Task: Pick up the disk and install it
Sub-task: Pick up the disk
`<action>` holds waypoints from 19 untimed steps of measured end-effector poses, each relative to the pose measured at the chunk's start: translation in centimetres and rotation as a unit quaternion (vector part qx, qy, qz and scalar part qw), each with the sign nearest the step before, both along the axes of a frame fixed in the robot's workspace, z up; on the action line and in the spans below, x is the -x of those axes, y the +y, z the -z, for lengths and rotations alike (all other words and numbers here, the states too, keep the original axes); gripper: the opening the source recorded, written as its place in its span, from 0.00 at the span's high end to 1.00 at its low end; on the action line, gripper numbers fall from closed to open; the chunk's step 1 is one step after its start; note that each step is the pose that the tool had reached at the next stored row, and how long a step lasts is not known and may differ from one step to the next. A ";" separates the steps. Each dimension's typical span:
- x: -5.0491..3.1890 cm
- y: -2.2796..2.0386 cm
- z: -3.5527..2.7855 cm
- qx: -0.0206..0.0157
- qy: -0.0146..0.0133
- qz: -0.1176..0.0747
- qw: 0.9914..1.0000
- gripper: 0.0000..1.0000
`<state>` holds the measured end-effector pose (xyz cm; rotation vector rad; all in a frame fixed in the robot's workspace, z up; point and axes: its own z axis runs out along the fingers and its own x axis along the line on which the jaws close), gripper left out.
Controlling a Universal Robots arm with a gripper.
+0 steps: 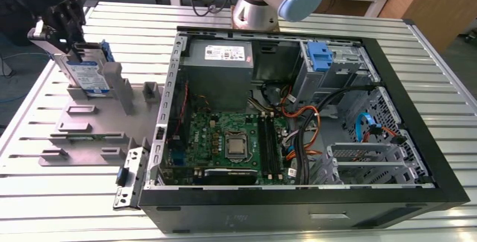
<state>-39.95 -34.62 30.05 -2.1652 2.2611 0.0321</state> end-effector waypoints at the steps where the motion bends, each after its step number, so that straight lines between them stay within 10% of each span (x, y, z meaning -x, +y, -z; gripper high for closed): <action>1: 0.00 0.00 0.00 0.000 0.000 0.000 1.000 0.58; 11: 0.00 0.01 0.11 -0.010 0.000 0.000 1.000 0.58; 19: -0.08 0.05 0.15 -0.010 0.000 0.000 1.000 0.58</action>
